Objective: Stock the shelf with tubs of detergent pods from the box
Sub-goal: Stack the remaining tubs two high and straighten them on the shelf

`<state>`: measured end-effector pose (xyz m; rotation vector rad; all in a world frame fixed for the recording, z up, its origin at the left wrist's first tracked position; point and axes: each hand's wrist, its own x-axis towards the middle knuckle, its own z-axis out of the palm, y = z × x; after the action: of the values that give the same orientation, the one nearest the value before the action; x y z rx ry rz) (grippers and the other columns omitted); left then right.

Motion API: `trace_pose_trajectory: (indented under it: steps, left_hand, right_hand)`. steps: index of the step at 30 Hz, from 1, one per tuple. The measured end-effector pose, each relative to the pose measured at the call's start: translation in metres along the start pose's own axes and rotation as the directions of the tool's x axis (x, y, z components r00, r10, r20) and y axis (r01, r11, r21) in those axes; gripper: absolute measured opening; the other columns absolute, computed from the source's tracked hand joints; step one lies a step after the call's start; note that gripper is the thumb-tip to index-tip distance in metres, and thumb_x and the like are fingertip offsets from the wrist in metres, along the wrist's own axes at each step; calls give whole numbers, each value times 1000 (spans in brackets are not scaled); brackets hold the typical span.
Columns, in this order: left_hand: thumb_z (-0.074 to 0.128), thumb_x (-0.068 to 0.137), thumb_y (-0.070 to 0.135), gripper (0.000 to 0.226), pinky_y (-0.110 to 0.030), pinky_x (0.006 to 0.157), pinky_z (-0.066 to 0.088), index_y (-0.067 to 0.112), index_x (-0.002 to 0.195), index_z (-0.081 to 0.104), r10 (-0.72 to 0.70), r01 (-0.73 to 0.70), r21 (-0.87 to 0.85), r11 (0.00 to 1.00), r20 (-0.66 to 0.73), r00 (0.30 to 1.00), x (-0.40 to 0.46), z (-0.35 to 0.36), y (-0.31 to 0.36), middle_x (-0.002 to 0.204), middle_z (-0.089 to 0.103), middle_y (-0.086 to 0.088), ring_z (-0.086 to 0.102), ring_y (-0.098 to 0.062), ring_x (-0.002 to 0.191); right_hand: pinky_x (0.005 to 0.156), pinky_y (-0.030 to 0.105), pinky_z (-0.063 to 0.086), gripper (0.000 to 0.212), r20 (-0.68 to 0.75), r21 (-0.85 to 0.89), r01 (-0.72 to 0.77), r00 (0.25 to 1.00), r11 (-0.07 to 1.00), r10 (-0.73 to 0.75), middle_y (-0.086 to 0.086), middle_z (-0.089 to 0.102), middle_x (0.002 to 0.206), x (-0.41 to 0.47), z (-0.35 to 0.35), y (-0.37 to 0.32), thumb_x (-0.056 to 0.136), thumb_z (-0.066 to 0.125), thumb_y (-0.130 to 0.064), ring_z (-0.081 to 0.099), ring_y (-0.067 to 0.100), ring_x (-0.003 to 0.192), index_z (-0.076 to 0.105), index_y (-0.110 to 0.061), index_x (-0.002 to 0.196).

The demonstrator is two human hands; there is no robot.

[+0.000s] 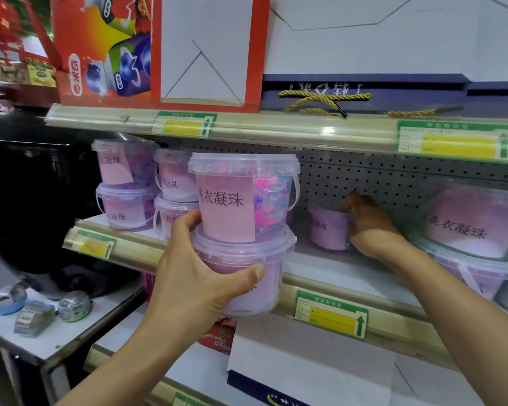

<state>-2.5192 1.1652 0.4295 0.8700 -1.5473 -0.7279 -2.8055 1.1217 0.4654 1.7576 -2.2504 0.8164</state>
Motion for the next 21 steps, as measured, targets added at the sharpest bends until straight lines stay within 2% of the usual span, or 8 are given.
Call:
trace_pose_trajectory:
  steps: [3, 6, 10, 17, 21]
  left_hand:
    - [76, 30, 54, 95, -19, 80, 47, 42, 118, 41, 0, 0, 4, 1000, -2, 1000, 0, 0, 0, 107, 59, 25, 58, 7, 98]
    - [77, 30, 54, 94, -18, 80, 47, 44, 117, 41, -2, 2, 1, 1000, -4, 1000, 0, 0, 0, 107, 60, 25, 58, 9, 96]
    - [77, 31, 53, 96, -22, 83, 49, 42, 119, 41, -12, 12, -1, 1000, -1, 1000, -1, -1, 1, 109, 61, 22, 59, 5, 98]
    - [78, 32, 53, 97, -26, 85, 50, 40, 121, 41, -14, 14, 9, 1000, 1, 1000, -2, -1, 3, 110, 61, 21, 60, 3, 100]
    - [78, 32, 53, 97, -29, 87, 51, 39, 121, 41, -15, 15, 6, 1000, 3, 1000, -3, 2, 5, 111, 61, 20, 60, 1, 101]
  right_hand:
    - [76, 37, 48, 35, -35, -77, -49, 998, 996, 47, 15, 49, 112, 5, 5, -5, 84, 60, -9, 55, 34, 97, 46, -11, 115]
    - [69, 33, 41, 27, -41, -84, -20, 999, 996, 16, 14, 53, 102, 8, 7, -6, 88, 53, -3, 53, 30, 88, 46, -7, 113]
    - [68, 29, 33, 21, -39, -63, -8, 999, 998, 5, 9, 47, 94, 11, 2, -5, 87, 53, 0, 44, 23, 82, 46, -4, 107]
    - [69, 29, 38, 24, -2, -92, -35, 999, 995, 35, 9, 48, 94, 14, -3, -2, 82, 56, 7, 48, 23, 85, 47, -5, 101]
    - [69, 32, 44, 29, 0, -104, -19, 1000, 994, 19, 11, 47, 105, 15, -4, -9, 81, 58, 4, 50, 25, 85, 49, -9, 105]
